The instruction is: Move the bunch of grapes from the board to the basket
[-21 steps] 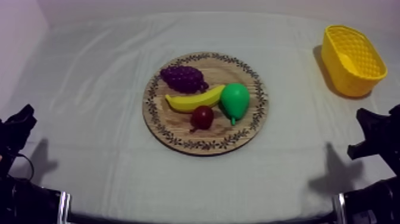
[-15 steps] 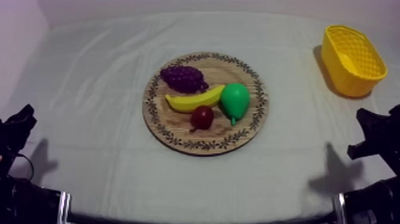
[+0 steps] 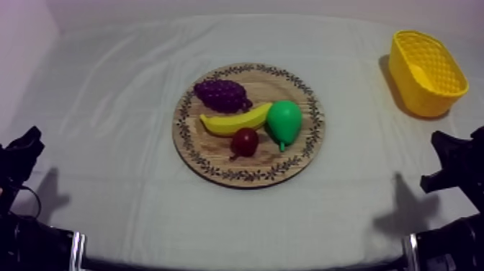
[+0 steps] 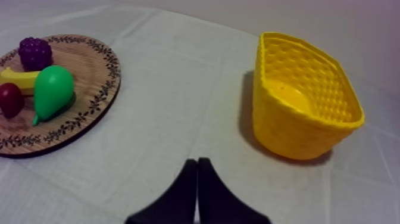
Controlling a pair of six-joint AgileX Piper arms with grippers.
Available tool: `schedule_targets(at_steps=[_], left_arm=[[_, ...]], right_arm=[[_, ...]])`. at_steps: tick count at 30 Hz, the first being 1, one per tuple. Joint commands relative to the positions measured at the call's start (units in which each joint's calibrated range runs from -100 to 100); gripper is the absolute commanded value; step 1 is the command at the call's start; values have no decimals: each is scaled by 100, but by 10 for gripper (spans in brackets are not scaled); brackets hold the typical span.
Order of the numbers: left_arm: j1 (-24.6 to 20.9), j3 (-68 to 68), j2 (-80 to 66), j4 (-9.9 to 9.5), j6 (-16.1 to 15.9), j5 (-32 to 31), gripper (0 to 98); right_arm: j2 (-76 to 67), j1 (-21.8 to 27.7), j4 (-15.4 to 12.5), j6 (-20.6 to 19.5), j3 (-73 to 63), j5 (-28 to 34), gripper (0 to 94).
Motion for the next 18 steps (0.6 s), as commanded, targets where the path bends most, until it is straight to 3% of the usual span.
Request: schedule_targets(at_steps=[1, 18], left_arm=[[-3, 0, 5, 2, 0, -1, 1], [-3, 0, 5, 2, 0, -1, 1]], right_arm=[[-3, 0, 4, -1, 1, -3, 3], [34, -116, 20, 174, -42, 227, 8]])
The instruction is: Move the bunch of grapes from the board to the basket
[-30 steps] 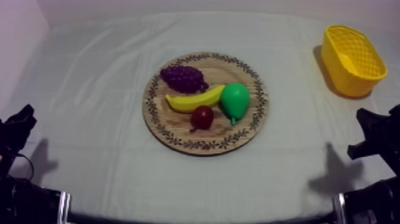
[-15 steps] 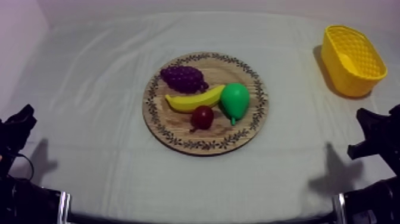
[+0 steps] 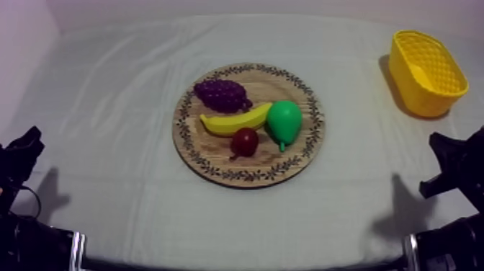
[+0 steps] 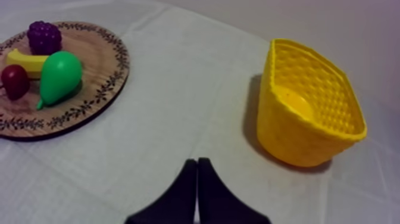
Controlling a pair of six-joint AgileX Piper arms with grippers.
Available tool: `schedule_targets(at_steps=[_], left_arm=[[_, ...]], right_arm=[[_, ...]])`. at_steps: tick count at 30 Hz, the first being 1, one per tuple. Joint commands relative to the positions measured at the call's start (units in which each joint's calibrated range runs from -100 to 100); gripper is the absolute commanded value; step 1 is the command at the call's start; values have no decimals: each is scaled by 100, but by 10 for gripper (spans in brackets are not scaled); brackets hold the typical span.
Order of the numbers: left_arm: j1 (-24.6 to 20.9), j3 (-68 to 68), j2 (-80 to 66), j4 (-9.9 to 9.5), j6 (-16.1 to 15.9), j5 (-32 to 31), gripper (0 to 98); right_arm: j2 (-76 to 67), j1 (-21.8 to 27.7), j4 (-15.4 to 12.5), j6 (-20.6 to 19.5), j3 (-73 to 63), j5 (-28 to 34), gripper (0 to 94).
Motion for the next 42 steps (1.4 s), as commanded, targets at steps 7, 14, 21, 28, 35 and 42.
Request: schedule_targets(at_steps=[7, 14, 21, 28, 35, 42], left_arm=[[-3, 0, 5, 2, 1, -1, 1], [-3, 0, 5, 2, 0, -1, 1], [-3, 0, 5, 2, 0, -1, 1], [-3, 0, 5, 2, 0, -1, 1], [-3, 0, 5, 2, 0, -1, 1], [-3, 0, 5, 2, 0, -1, 1]], right_arm=[[1016, -28, -175, -66, -895, -35, 6], [2521, -63, -749, 216, -3004, 418, 6], [4017, -340, -973, 315, -5123, 1080, 6], [5225, -368, -1336, 616, -6747, 1856, 6], [6542, -202, -1793, 989, -8231, 3062, 6], [7814, -406, -1836, 1165, -9229, 3746, 4]])
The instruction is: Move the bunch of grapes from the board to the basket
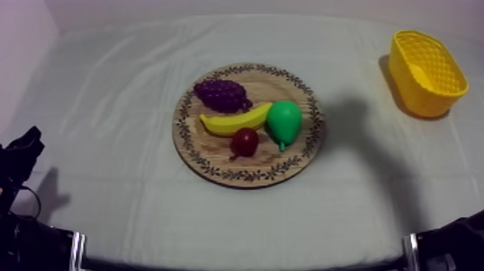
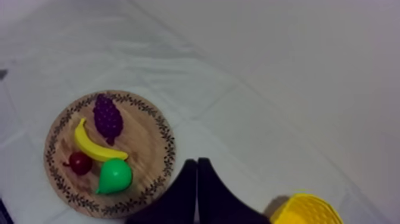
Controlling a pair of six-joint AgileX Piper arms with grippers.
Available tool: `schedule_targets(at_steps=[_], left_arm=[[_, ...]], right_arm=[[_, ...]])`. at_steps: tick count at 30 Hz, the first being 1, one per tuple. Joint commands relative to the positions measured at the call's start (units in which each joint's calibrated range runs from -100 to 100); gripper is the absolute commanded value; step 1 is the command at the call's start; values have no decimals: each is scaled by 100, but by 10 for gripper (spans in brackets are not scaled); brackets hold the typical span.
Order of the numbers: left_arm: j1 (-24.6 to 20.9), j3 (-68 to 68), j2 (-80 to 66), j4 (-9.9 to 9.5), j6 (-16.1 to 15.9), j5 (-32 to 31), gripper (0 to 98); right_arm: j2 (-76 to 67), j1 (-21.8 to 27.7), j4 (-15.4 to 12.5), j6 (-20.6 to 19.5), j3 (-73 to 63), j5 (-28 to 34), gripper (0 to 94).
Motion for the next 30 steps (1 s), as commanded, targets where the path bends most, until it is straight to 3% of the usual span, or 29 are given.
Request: schedule_targets(at_steps=[1, 17, 28, 30], left_arm=[[-3, 0, 5, 2, 0, -1, 1], [-3, 0, 5, 2, 0, -1, 1], [-3, 0, 5, 2, 0, -1, 1], [-3, 0, 5, 2, 0, -1, 1]], right_arm=[[639, -141, 35, 24, -404, 141, 4], [2216, -1308, 363, 45, -454, -148, 17], [3200, -1713, 418, 2, -1027, -316, 82], [3327, -1763, 412, -32, -1116, -380, 147]])
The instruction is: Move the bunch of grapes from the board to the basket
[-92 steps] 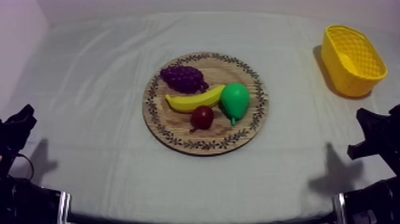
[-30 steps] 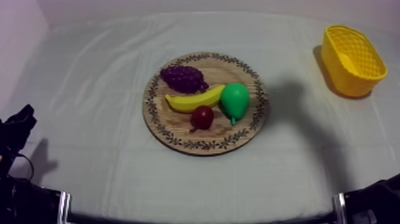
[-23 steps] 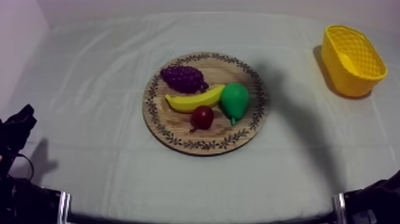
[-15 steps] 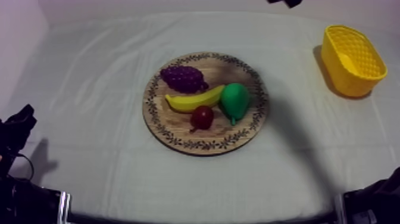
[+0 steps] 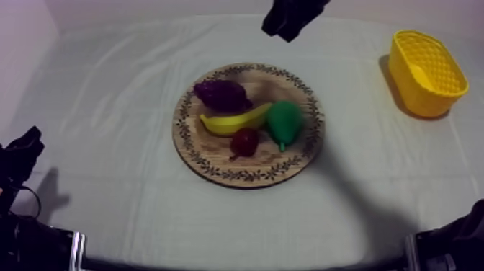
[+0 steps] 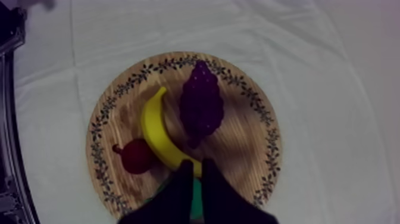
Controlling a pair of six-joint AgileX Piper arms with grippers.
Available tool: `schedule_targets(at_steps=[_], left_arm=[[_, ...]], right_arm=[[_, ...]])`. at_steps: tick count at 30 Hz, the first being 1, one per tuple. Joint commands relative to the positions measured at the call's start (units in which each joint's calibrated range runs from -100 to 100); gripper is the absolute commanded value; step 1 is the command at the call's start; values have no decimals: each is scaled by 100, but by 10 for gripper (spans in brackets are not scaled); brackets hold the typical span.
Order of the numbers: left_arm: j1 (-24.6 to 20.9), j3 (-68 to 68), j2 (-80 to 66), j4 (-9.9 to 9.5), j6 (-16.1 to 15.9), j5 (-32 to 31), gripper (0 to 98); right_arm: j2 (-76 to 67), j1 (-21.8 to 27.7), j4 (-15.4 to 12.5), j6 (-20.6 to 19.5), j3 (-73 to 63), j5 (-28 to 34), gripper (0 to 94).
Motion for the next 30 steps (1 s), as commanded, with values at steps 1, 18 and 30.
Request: schedule_targets(at_steps=[1, 18, 30], left_arm=[[-3, 0, 5, 2, 0, -1, 1], [-3, 0, 5, 2, 0, -1, 1], [-3, 0, 5, 2, 0, -1, 1]], right_arm=[[120, -37, -15, -46, -65, -63, 220], [1723, -330, 248, -345, -1231, -163, 782], [3113, -437, 463, -456, -1679, -618, 793]])
